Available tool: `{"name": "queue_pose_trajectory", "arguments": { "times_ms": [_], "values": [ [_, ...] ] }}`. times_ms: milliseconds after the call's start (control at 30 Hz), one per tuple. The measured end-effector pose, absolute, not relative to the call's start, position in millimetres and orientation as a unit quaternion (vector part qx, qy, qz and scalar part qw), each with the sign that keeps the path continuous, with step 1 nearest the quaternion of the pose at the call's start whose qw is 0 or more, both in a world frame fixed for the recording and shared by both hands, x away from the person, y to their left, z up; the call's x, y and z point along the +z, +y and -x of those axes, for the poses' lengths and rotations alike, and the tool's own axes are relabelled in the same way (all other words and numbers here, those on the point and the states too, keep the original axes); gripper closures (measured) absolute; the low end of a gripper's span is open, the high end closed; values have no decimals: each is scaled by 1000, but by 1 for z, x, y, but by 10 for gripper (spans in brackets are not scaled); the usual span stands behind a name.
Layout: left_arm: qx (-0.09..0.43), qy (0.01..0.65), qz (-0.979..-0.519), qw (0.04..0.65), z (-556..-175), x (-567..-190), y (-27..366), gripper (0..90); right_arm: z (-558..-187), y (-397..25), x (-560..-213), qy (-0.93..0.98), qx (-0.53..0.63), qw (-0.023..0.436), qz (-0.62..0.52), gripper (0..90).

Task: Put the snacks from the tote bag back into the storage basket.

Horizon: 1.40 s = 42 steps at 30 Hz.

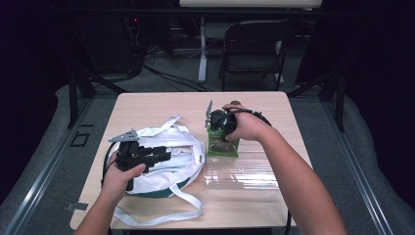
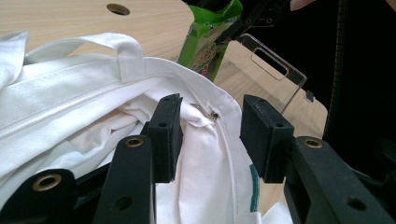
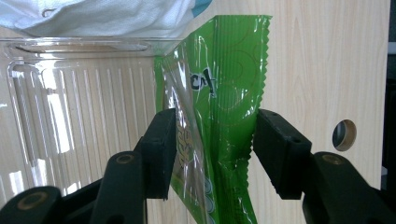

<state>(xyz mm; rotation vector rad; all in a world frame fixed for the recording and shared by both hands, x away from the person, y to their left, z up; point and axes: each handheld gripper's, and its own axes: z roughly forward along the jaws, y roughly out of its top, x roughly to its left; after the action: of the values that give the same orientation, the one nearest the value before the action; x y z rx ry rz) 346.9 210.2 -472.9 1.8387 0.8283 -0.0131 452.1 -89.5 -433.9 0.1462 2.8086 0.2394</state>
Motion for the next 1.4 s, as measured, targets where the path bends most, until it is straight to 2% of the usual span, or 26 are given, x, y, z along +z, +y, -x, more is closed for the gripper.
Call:
{"name": "queue_pose_trajectory", "arguments": {
  "times_ms": [333, 1000, 1400],
  "values": [
    [-5, 348, -771, 533, -348, -473, 210, 577, -450, -88, -427, 979, 98, 170, -56, 444],
    [-4, 346, -770, 536, -348, -472, 210, 577, -446, -90, -418, 977, 105, 172, -62, 437],
    [-7, 344, -771, 536, -352, -472, 207, 577, -437, -99, -400, 972, 123, 188, -73, 433]
  ]
}}
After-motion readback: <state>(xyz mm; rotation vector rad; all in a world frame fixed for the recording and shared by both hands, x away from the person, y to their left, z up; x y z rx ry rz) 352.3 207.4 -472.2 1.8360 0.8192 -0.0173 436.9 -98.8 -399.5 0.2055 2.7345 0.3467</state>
